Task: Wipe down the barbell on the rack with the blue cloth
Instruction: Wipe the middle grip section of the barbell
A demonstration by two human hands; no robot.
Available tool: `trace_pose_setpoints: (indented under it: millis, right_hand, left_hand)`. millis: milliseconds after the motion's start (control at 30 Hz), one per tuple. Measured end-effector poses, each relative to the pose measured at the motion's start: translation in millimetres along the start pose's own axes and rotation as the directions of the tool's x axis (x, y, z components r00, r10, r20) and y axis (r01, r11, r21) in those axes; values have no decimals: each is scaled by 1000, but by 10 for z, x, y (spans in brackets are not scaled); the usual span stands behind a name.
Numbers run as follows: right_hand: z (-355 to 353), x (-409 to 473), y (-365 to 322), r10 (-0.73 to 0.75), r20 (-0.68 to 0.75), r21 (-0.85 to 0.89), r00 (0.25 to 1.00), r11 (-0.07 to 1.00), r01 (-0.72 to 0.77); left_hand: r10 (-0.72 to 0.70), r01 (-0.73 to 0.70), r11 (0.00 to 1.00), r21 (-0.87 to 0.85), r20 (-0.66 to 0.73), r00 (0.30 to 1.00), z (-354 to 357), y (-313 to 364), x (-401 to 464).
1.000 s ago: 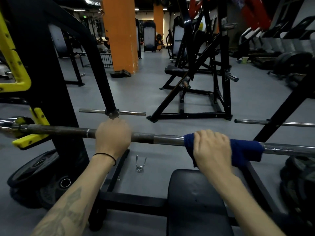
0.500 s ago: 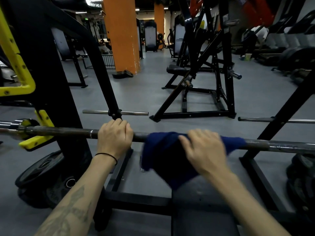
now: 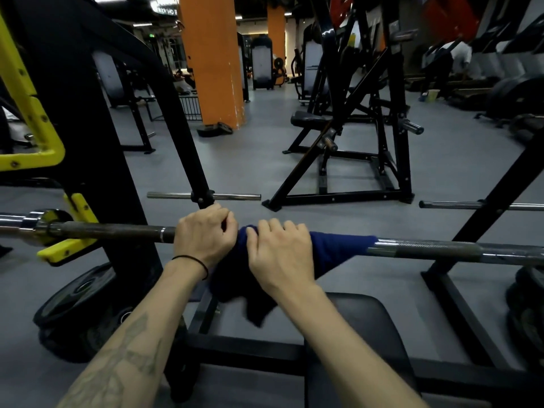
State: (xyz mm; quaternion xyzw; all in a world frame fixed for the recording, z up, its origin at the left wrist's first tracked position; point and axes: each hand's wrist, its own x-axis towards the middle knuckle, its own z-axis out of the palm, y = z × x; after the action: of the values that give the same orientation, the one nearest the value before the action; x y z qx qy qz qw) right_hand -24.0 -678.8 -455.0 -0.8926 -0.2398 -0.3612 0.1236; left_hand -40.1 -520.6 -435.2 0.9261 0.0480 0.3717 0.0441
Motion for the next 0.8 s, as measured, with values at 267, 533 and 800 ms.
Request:
trace_pose_setpoints:
  millis: [267, 533, 800]
  right_hand:
    - [-461, -280, 1467, -1, 86, -147, 996, 989, 14]
    - [-368, -247, 1209, 46, -48, -163, 998, 985, -54]
    - [-12, 91, 179, 17, -14, 1, 1000, 1000, -17]
  left_hand:
    - [-232, 226, 972, 68, 457, 858, -71, 5, 309]
    - [-139, 122, 976, -179, -81, 987, 87, 446, -30]
    - [-60, 34, 993, -112, -235, 970, 99, 471, -17]
